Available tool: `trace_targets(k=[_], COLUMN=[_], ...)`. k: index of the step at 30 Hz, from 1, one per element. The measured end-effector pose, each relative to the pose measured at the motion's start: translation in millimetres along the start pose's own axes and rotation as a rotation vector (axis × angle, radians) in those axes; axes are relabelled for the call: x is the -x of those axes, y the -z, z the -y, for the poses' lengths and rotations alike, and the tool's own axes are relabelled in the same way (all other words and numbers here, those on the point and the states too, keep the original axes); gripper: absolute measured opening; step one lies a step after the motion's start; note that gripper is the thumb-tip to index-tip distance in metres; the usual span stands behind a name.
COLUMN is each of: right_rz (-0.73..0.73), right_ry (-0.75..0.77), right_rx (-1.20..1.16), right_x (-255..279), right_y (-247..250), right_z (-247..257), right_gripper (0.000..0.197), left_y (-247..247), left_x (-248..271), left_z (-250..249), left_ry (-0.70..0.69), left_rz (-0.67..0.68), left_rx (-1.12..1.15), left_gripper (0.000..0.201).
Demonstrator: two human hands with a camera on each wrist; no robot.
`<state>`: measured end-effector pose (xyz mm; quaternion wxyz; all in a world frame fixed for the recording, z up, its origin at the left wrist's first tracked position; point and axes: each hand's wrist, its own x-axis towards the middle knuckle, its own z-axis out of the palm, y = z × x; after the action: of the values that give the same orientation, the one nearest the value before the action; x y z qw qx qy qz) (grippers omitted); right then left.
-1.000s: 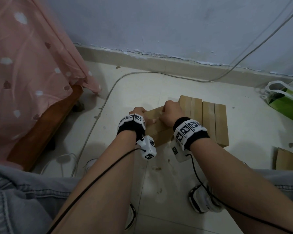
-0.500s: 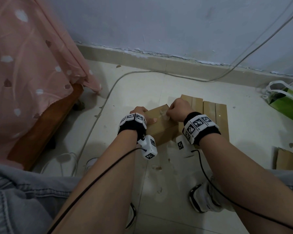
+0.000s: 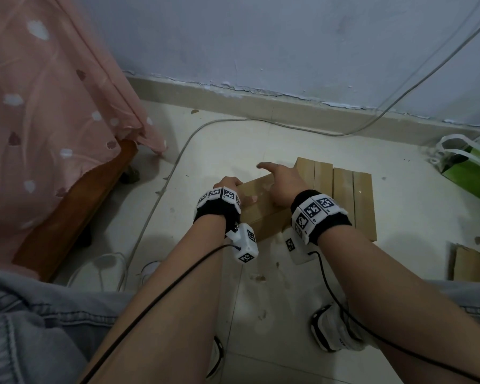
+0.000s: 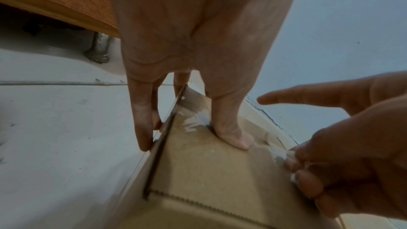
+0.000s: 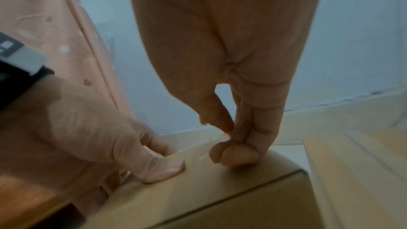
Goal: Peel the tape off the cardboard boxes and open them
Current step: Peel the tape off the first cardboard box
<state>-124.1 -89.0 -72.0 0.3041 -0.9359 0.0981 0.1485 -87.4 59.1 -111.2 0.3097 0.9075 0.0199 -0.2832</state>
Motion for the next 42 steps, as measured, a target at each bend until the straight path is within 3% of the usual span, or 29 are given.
trace_targets(k=[8,18,24,31,42], right_rz=[0.012,0.055,0.062,-0.033,-0.142], right_ry=[0.006,0.091,0.041,-0.012,-0.135], right_rx=[0.148,0.05,0.129,0.228,0.002], right_x=[-2,-3,-7,-9,-10], right_y=[1,3,-1,-13,0], right_z=[3,-5,-3,4,-16], right_gripper=[0.03,0.041,0.031,0.01,0.014], left_y=[-2,1,-1,-2,-2], left_x=[1,1,1,2,-4], left_z=[1,1,-1,0,1], left_ry=[-0.006,-0.002,-0.02,-0.023,0.012], left_rz=[-0.022,-0.008,-0.022,-0.031,-0.019], left_rx=[0.001,-0.008,-0.011,-0.016,-0.035], left_gripper=[0.057,0.054,0.05,0.051,0.064])
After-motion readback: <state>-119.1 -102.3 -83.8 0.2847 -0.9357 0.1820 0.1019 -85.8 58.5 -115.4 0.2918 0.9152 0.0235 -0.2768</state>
